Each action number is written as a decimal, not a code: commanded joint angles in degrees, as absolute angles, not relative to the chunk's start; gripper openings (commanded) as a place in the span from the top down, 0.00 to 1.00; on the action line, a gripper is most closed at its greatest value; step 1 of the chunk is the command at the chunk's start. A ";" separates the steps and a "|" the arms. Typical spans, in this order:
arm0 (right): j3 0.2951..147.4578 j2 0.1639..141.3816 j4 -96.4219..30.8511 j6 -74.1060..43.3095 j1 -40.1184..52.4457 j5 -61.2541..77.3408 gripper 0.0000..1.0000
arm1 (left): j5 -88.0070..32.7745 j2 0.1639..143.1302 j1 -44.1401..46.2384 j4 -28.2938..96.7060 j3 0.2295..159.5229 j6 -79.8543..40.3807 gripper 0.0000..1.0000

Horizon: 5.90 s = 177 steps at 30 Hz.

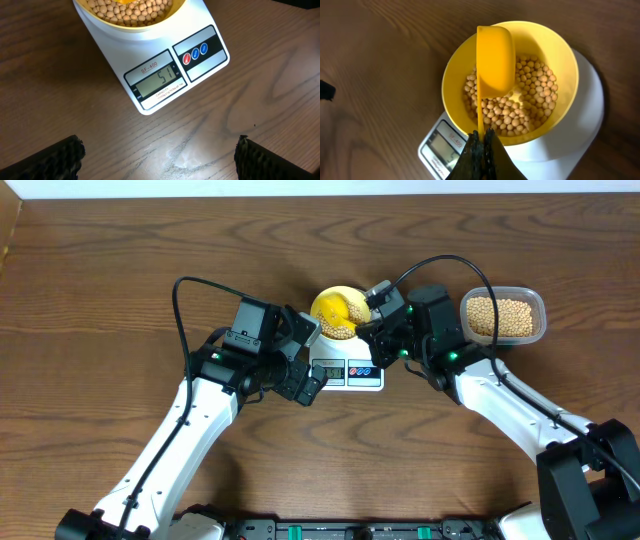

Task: Scoop item into bowl and weigh 50g on scale

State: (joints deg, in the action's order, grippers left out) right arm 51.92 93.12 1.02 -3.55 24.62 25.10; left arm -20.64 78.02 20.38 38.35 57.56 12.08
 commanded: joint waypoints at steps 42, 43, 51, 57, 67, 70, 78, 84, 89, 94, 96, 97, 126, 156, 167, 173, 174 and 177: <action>52.27 83.57 5.45 -12.19 -0.78 37.41 0.99 | -20.27 78.24 20.45 38.30 57.17 12.84 0.02; 52.27 83.57 5.91 -12.16 -1.61 37.10 0.99 | -20.27 78.24 20.45 38.33 57.17 12.84 0.02; 52.27 83.57 11.57 -12.21 -6.72 36.95 0.99 | -20.27 78.24 20.45 38.33 57.17 12.84 0.02; 52.27 83.57 12.84 -12.23 -8.71 34.98 0.99 | -20.27 78.24 20.45 38.33 57.17 12.84 0.02; 52.27 83.57 10.35 -12.19 -10.37 31.83 0.99 | -20.27 78.24 20.45 38.30 57.17 12.84 0.02; 52.27 83.57 9.08 -12.21 -11.53 32.34 0.99 | -20.27 78.24 20.45 38.33 57.17 12.84 0.02; 52.27 83.11 2.98 -15.51 -14.52 35.55 0.99 | -20.27 78.24 20.45 38.30 57.17 12.84 0.02; 52.27 80.93 -5.30 -17.41 -17.91 35.48 0.99 | -20.27 78.24 20.45 38.33 57.17 12.84 0.02; 52.27 78.98 -12.19 -14.63 -20.21 35.44 0.99 | -20.27 78.24 20.45 38.33 57.17 12.84 0.02; 52.27 77.56 -18.90 -8.43 -20.69 29.74 0.99 | -20.27 78.24 20.45 38.30 57.17 12.84 0.02; 52.27 77.45 -20.69 -5.30 -20.67 27.42 0.99 | -20.27 78.24 20.45 38.30 57.17 12.84 0.02; 52.27 77.45 -21.37 -3.55 -20.67 26.85 0.99 | -20.27 78.24 20.45 38.33 57.17 12.84 0.02; 52.27 77.45 -23.49 23.05 -5.48 -4.47 0.99 | -20.27 78.24 20.45 38.33 57.17 12.84 0.02; 52.27 81.34 13.10 -2.09 9.37 27.38 0.99 | -20.27 78.24 20.45 38.33 57.17 12.84 0.02; 52.27 86.94 11.79 -1.43 20.03 27.35 0.99 | -20.27 78.24 20.45 38.33 57.17 12.84 0.02; 52.27 89.19 7.27 6.42 24.01 25.02 0.99 | -20.27 78.24 20.45 38.33 57.17 12.84 0.02; 52.27 89.60 6.85 6.92 24.51 24.12 0.99 | -20.27 78.24 20.45 38.33 57.17 12.84 0.02; 52.27 91.13 6.61 9.54 25.93 20.78 0.99 | -20.27 78.24 20.45 38.33 57.17 12.84 0.02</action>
